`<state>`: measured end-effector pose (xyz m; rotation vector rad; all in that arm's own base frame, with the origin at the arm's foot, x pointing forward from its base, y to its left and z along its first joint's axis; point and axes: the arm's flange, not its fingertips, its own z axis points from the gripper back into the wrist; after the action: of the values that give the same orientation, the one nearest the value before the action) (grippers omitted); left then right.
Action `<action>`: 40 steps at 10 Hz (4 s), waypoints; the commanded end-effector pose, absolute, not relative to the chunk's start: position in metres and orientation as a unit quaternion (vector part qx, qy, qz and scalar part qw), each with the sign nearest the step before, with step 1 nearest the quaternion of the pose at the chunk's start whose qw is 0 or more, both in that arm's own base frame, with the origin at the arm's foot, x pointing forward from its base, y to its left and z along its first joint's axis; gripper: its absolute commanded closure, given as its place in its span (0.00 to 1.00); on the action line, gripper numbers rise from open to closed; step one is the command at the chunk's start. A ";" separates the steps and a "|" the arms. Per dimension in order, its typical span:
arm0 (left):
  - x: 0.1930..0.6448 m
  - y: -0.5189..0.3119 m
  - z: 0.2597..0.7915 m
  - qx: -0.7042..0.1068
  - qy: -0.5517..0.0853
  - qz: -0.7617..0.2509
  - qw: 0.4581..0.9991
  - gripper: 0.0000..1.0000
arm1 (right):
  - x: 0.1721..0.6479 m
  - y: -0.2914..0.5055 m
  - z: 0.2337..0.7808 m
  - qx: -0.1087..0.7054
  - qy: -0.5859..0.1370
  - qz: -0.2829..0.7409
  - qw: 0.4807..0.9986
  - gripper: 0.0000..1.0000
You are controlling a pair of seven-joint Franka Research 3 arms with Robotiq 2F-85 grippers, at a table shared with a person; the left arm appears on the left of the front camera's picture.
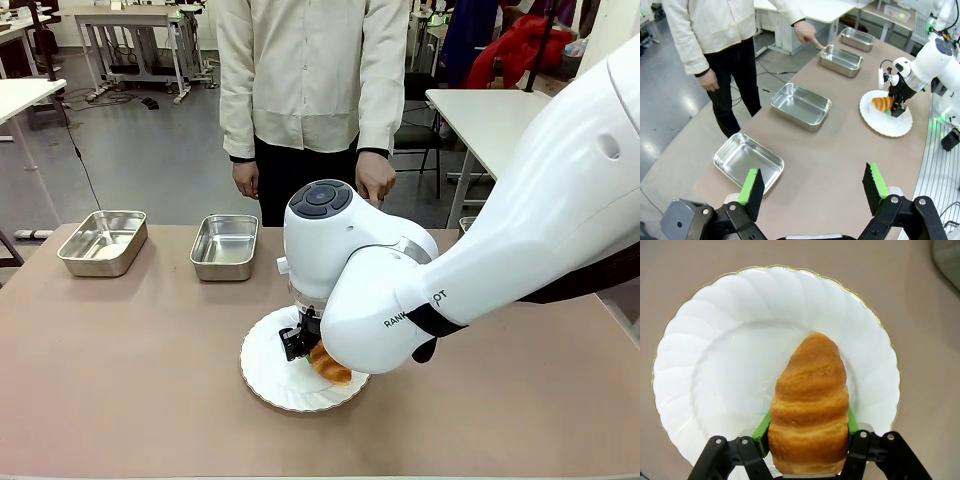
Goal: Place the bread in the container.
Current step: Place the Butter Roll into the Airtight Container indicated by the human.
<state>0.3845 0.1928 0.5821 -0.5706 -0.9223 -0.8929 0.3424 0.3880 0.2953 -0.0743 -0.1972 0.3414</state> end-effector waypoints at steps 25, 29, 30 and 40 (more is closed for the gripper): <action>0.384 0.193 0.584 -0.267 -0.431 -0.413 0.757 0.00 | 0.581 0.270 0.372 -0.037 -0.177 0.049 0.982 0.00; 0.384 0.193 0.584 -0.267 -0.431 -0.413 0.757 0.00 | 0.584 0.268 0.384 -0.021 -0.200 0.051 0.978 0.00; 0.384 0.193 0.584 -0.267 -0.431 -0.413 0.757 0.00 | 0.582 0.267 0.389 -0.018 -0.198 0.029 0.980 0.00; 0.384 0.193 0.584 -0.267 -0.431 -0.413 0.757 0.00 | 0.582 0.271 0.382 -0.025 -0.194 0.040 0.980 0.00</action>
<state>0.3842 0.1931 0.5821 -0.5706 -0.9224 -0.8923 0.5800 0.2713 0.3830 -0.0553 -0.3753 0.0734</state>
